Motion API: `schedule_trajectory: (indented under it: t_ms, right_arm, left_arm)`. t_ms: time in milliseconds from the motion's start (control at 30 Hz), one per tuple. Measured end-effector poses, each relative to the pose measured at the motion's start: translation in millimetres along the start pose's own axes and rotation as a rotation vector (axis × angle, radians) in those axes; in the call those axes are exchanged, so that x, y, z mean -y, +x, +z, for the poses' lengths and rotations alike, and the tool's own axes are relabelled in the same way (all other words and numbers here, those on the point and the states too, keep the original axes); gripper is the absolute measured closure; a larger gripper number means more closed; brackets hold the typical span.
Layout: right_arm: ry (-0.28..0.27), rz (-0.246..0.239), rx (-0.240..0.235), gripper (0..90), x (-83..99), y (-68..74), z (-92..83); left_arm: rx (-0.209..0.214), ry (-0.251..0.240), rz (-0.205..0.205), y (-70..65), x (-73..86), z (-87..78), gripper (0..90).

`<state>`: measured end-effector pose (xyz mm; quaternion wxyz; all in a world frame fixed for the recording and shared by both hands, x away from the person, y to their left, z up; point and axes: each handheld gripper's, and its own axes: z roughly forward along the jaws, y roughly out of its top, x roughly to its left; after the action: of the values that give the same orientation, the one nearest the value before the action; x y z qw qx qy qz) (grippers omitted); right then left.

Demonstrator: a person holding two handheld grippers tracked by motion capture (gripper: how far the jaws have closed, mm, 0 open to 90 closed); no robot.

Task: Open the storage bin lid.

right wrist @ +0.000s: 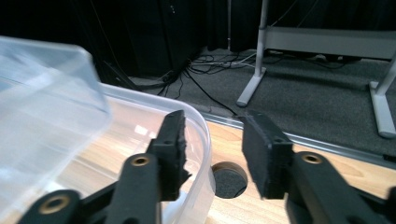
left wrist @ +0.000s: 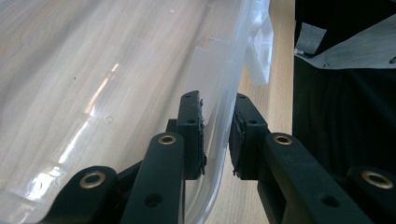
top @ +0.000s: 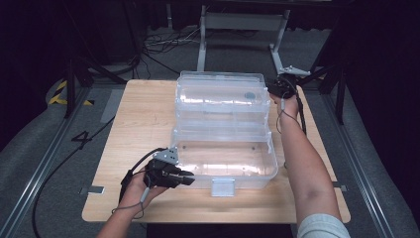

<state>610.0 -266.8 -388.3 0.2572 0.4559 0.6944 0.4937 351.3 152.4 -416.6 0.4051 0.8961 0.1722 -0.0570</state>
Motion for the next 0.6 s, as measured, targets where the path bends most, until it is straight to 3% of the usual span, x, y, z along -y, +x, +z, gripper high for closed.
schedule_trajectory:
  t_ms: [67,200,300,600]
  right_arm:
    - [-0.004,-0.005,-0.008,55.4,-4.2,1.2,-7.5]
    - [-0.011,-0.037,-0.037,52.0,-10.9,6.1,-25.0]
    - [-0.023,-0.061,-0.056,49.4,-13.7,8.9,-38.9]
    - [-0.036,-0.078,-0.11,42.4,-14.0,5.4,-88.8]
  left_arm:
    - [0.004,0.008,-0.024,0.1,-1.5,0.3,75.7]
    - [-0.005,0.012,-0.027,-1.3,-3.0,-0.4,73.3]
    - [-0.005,-0.057,-0.034,-3.4,-5.8,-8.7,60.3]
    - [-0.066,-0.134,-0.068,4.5,-5.6,-29.5,55.1]
